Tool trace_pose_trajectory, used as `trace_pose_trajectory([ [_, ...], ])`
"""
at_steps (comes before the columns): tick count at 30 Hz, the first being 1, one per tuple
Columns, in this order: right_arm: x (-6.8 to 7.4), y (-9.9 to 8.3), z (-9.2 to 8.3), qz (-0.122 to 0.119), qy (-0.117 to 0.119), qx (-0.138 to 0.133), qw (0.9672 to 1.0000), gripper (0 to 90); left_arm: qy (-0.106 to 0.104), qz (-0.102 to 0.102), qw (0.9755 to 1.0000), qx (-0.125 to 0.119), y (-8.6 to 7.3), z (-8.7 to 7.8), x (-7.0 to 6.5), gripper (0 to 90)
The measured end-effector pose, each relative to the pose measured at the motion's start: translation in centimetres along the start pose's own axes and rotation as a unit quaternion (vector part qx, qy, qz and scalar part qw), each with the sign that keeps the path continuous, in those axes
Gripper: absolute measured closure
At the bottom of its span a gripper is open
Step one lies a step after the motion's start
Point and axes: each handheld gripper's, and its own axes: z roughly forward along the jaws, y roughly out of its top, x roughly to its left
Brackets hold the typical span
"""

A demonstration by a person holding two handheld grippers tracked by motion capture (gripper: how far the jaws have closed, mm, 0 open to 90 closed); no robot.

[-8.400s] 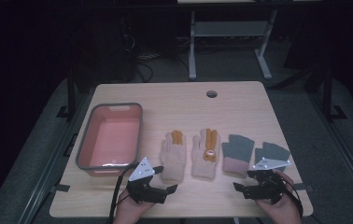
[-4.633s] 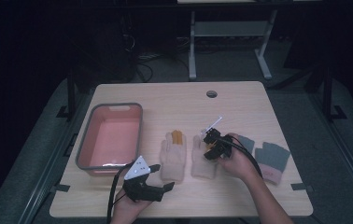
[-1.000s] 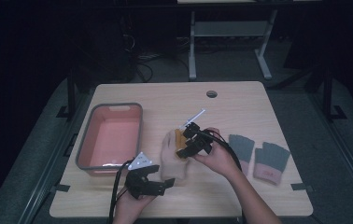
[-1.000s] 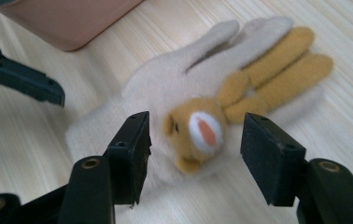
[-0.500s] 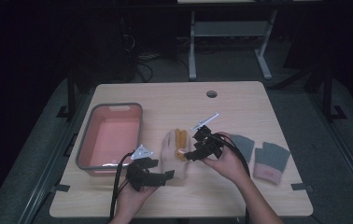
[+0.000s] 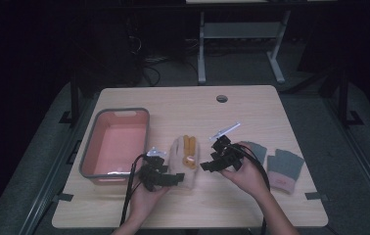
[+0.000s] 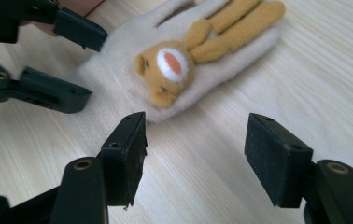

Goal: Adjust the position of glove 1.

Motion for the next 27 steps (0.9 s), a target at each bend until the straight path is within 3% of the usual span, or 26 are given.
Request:
trace_pose_trajectory([
  [8, -0.8, -1.1, -0.7, 0.019, 0.001, -0.011, 0.9998, 37.9, -0.022, -0.016, 0.9996, 0.011, 0.4, 1.1, 0.4, 36.7],
  [27, -1.7, -3.1, -0.5, 0.062, -0.012, -0.019, 0.9978, 37.9, -0.049, 0.012, 0.9981, 0.034, 2.2, 3.5, -1.5, 40.4],
])
